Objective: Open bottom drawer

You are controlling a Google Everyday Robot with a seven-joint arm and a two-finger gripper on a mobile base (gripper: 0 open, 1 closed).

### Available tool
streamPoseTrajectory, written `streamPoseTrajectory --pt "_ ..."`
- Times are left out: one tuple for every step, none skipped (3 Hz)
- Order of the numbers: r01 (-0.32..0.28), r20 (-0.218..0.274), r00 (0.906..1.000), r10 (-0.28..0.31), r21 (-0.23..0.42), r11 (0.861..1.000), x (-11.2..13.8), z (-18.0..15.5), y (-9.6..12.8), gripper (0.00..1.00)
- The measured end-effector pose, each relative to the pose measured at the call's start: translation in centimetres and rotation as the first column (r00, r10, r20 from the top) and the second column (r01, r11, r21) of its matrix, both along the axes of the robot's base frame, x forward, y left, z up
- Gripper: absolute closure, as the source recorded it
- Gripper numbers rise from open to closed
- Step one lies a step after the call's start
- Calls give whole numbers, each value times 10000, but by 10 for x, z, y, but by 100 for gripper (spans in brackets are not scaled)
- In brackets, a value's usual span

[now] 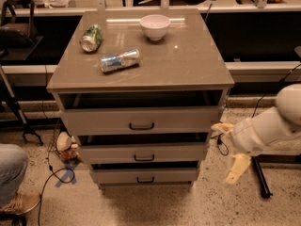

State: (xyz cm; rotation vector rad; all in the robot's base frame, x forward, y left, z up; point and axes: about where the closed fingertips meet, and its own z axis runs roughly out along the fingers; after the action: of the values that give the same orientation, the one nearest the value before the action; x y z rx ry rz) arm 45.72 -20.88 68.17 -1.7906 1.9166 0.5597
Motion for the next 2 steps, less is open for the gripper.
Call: streamPoseTrajectory --pt "-654 150 9977 667 -760 9950 1 -71 22 0" --pt "-1083 264 9932 1137 -1538 9821 6 -130 48 0"
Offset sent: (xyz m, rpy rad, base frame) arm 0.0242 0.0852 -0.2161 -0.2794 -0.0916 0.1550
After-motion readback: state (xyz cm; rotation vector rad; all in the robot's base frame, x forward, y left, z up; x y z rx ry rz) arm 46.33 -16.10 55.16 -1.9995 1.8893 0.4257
